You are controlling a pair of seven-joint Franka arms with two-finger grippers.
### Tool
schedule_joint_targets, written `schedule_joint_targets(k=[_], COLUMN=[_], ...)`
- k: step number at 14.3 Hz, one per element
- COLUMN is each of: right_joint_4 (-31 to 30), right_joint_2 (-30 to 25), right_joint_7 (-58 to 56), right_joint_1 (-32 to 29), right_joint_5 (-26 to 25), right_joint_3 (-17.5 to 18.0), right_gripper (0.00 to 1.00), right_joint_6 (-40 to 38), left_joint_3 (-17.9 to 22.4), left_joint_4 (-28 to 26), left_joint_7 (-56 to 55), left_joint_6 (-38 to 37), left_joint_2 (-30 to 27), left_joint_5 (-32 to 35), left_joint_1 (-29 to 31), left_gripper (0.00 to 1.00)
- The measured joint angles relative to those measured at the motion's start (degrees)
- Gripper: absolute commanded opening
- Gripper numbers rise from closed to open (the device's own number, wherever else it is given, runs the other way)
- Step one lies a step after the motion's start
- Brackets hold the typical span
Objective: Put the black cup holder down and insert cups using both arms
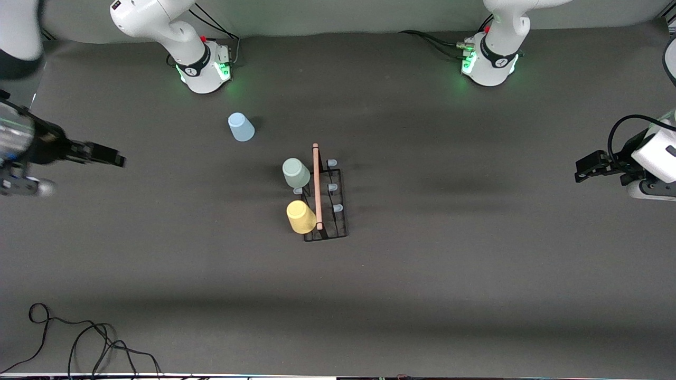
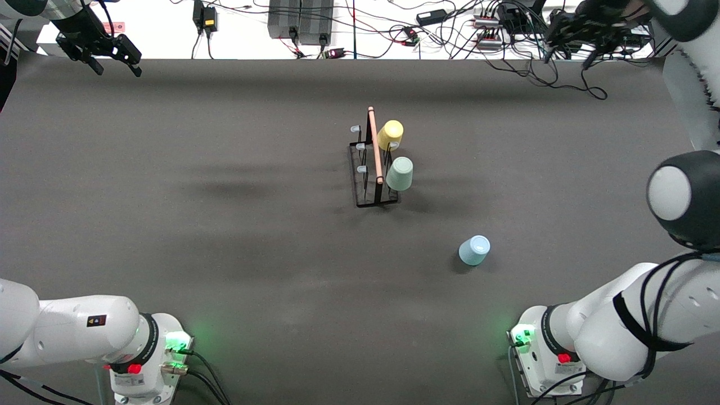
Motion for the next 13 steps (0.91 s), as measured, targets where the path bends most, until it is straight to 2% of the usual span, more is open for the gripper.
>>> schedule_joint_targets(k=[3,10,12,13], right_joint_4=[0.1,-0.1,-0.1,0.0], right_joint_2=[-1.4,-0.4,-0.4,-0.4], right_joint_7=[-1.3,-1.4,-1.4,-1.4], right_joint_1=[0.0,0.7,-0.9,-3.6], right_joint_5=[-1.2,-2.7,-2.9,-2.9], right_joint_3=[-1.5,-1.2,0.5,3.2], right_gripper=[1.00,1.00,1.00,1.00], right_joint_6=[-0.3,-0.7,-0.7,-0.7], left_joint_3=[0.0,0.0,0.0,0.0], left_joint_4=[0.0,0.0,0.0,0.0], left_joint_7=[0.0,0.0,0.0,0.0], left_joint_6=[0.0,0.0,0.0,0.0], left_joint_2=[0.0,0.0,0.0,0.0], left_joint_5=[0.0,0.0,0.0,0.0], left_joint_1=[0.0,0.0,0.0,0.0], left_gripper=[1.00,1.00,1.00,1.00])
